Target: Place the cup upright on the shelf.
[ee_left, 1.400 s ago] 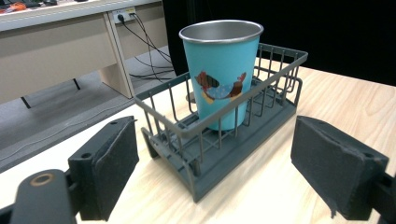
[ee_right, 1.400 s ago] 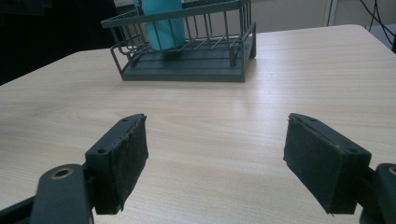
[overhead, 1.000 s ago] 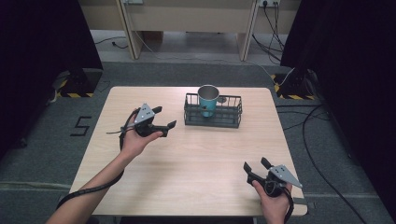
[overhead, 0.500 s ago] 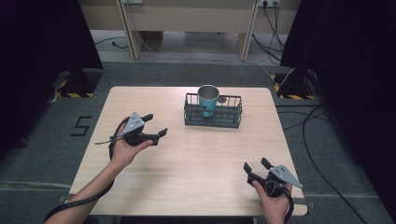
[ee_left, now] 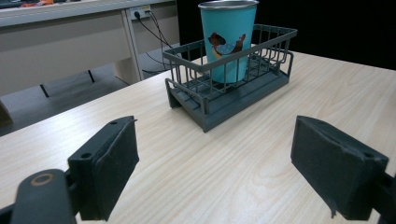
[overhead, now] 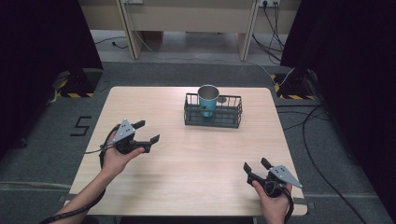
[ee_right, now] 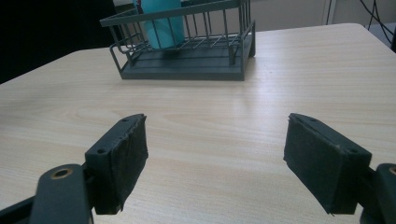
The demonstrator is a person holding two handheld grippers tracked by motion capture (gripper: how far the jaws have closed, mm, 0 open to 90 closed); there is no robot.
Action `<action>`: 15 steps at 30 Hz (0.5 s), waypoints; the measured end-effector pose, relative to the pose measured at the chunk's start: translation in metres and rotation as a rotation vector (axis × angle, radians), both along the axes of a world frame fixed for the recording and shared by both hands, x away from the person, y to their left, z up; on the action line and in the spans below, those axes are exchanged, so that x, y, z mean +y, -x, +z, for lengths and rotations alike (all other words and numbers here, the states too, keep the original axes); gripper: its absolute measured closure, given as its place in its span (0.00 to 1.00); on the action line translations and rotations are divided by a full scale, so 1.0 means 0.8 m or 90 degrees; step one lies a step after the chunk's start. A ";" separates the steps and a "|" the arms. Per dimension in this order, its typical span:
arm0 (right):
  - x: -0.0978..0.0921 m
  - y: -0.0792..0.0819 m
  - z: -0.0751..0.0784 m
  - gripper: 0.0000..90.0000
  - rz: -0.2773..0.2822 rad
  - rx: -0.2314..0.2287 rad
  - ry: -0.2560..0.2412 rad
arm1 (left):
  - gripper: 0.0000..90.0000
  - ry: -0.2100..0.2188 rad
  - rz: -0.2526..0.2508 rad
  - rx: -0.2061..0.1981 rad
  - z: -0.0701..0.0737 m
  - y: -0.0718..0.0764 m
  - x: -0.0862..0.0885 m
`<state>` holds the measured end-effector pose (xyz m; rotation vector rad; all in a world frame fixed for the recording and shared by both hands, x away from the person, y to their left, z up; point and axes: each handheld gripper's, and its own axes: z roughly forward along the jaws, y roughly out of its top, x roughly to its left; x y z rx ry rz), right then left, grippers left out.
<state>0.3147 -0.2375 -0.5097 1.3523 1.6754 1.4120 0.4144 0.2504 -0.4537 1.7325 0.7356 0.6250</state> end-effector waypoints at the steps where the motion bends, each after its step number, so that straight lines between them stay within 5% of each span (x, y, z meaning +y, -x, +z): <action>1: 0.000 0.000 0.000 0.25 0.000 0.000 0.000 | 0.16 0.000 0.001 0.000 0.000 0.001 0.001; 15: -0.001 0.001 0.000 0.25 -0.001 0.000 0.001 | 0.16 0.011 0.017 0.005 -0.007 0.019 0.020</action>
